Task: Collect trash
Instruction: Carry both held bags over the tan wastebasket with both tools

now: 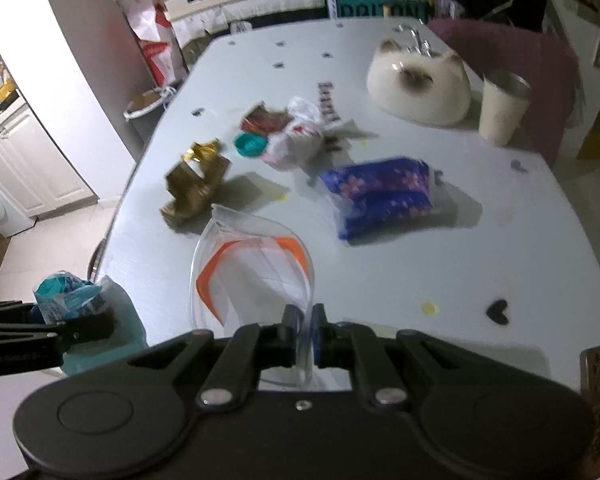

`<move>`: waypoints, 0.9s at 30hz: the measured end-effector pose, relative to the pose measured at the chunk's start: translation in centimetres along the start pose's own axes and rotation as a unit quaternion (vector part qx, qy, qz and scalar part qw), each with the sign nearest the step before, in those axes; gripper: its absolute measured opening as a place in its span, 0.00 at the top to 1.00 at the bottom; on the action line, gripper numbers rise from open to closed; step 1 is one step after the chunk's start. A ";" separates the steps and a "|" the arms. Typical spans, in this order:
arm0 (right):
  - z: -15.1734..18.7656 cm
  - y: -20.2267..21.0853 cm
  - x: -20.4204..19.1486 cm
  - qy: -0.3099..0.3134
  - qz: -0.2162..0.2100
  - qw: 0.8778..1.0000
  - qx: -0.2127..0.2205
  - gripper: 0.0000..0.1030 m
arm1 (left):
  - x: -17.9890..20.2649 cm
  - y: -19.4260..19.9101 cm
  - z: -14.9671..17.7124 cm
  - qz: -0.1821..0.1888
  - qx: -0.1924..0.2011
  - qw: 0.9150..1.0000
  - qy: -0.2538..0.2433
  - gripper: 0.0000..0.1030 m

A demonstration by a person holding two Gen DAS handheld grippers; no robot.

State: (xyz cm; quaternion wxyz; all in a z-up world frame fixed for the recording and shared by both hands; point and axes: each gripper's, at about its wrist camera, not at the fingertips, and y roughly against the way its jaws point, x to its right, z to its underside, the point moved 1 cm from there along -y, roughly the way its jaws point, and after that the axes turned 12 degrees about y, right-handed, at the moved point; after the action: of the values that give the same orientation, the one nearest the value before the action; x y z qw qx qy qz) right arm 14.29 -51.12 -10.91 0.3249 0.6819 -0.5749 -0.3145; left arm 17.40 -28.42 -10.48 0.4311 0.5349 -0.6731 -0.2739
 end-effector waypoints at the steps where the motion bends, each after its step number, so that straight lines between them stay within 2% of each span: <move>1: -0.1 0.3 -0.6 0.001 0.001 1.000 0.004 0.93 | -0.4 0.5 -0.1 -0.003 0.004 1.000 0.001 0.49; 11: -0.4 2.2 -8.4 0.007 0.025 0.999 0.029 0.93 | -6.0 5.8 -1.2 -0.002 0.039 0.999 0.000 0.49; 27: -1.8 3.5 -22.7 -0.012 0.067 0.996 0.060 0.93 | -19.7 11.5 -3.4 0.014 0.061 0.998 -0.013 0.49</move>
State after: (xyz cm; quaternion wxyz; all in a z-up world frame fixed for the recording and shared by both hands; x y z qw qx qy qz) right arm 10.51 -29.01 -5.74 0.2970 0.6561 -0.6412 -0.2650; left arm 15.93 -6.06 -4.92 0.3922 0.5473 -0.7016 -0.2332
